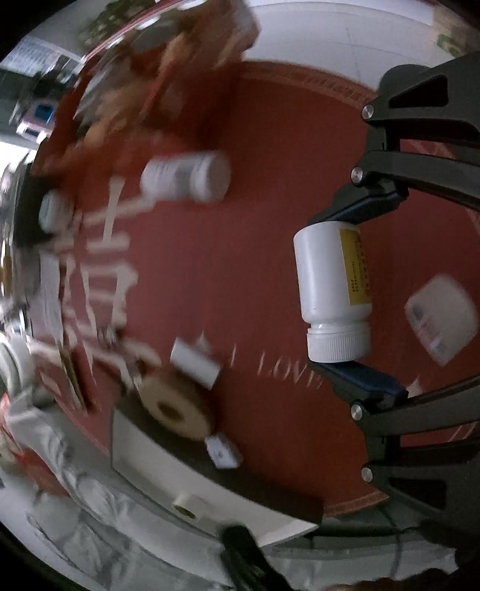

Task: Organize rigid objects
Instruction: 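Grasp the large tan tape roll with the left tool while the right tool holds the bottle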

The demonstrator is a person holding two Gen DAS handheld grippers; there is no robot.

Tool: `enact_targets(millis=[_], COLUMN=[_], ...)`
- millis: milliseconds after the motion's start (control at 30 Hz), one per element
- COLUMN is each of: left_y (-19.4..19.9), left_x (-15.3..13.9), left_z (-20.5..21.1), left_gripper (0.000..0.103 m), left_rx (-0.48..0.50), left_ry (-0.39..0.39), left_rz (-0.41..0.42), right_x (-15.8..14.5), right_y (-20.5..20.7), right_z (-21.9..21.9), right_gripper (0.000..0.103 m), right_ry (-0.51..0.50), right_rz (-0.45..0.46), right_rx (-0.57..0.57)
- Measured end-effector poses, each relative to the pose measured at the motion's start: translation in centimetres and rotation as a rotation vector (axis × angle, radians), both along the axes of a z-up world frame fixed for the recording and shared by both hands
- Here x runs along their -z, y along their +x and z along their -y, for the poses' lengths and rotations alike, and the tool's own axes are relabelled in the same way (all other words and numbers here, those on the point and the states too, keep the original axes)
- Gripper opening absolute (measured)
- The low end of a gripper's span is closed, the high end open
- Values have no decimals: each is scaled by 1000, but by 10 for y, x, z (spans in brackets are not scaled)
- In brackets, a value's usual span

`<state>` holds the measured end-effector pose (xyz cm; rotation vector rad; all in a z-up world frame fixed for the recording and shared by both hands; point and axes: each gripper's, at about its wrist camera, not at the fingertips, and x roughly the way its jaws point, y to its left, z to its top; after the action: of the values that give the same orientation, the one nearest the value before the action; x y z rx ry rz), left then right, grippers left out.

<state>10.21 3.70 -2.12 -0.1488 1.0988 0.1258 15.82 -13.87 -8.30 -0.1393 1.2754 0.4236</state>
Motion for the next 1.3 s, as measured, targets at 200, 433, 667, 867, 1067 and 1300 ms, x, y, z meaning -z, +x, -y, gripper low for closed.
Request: enact_targets(millis=[200, 433, 667, 867, 1067, 1300], left_y=[65, 101, 108, 117, 113, 98], left_x=[36, 79, 100, 109, 96, 68], left_z=[54, 60, 51, 27, 48, 55], left_gripper=[103, 103, 103, 103, 83, 29], left_rx=[119, 105, 63, -26, 71, 76], left_ry=[232, 245, 207, 34, 217, 229], left_rz=[-50, -141, -218, -316, -238, -154], right_x=[7, 19, 21, 17, 14, 15], right_y=[-39, -46, -47, -47, -51, -54], right_z=[40, 59, 65, 67, 72, 79], right_gripper=[68, 68, 68, 68, 68, 68], right_ry=[35, 73, 106, 128, 149, 180], right_rz=[-61, -114, -130, -128, -121, -118], right_rx=[70, 105, 113, 120, 136, 168])
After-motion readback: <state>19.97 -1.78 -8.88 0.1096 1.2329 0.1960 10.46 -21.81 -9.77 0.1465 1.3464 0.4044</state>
